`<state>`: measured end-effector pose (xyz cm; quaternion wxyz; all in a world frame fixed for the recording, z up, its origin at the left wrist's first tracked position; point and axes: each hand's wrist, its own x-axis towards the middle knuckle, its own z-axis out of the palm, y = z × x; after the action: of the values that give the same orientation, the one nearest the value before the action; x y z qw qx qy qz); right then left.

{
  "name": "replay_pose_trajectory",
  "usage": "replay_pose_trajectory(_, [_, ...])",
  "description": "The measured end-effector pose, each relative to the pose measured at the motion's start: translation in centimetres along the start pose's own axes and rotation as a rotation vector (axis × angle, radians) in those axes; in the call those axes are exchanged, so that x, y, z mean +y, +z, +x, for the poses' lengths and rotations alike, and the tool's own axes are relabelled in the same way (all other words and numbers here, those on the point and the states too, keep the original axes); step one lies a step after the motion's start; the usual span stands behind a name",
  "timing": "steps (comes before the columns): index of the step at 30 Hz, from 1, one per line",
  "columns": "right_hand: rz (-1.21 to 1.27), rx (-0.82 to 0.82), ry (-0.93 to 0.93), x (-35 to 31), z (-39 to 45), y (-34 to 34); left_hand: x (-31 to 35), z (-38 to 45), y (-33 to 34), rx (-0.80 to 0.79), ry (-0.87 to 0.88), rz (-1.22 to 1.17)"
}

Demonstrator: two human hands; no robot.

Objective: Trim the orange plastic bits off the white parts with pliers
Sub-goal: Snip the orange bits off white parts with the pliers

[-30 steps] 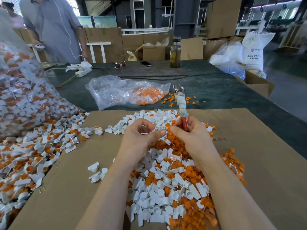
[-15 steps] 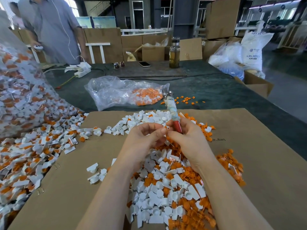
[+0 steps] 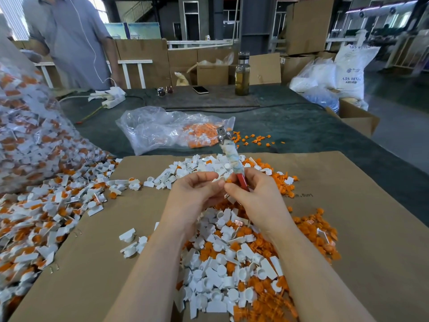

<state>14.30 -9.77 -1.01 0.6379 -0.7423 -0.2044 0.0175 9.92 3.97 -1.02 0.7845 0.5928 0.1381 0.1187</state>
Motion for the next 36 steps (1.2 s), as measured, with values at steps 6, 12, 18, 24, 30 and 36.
replay_pose_trajectory(6, [-0.032,0.029,-0.002,0.2,0.1,0.0,0.3,-0.2,0.2,-0.012,-0.046,-0.091])
replay_pose_trajectory(12, [-0.005,0.064,-0.068,0.3,0.2,0.0,0.3,-0.4,0.5,0.061,-0.042,-0.075])
replay_pose_trajectory(18, [0.007,0.087,-0.151,0.3,0.3,0.1,0.3,-0.5,0.9,0.040,-0.065,-0.040])
replay_pose_trajectory(24, [0.001,0.136,-0.178,0.4,0.3,0.0,0.3,-0.7,1.3,0.005,-0.050,-0.081])
replay_pose_trajectory(30, [-0.099,0.156,-0.220,0.3,0.1,0.2,0.6,-0.9,1.4,0.041,0.000,-0.129])
replay_pose_trajectory(36, [-0.221,0.205,-0.235,0.3,0.0,0.1,0.7,-1.1,1.6,0.119,0.113,0.044])
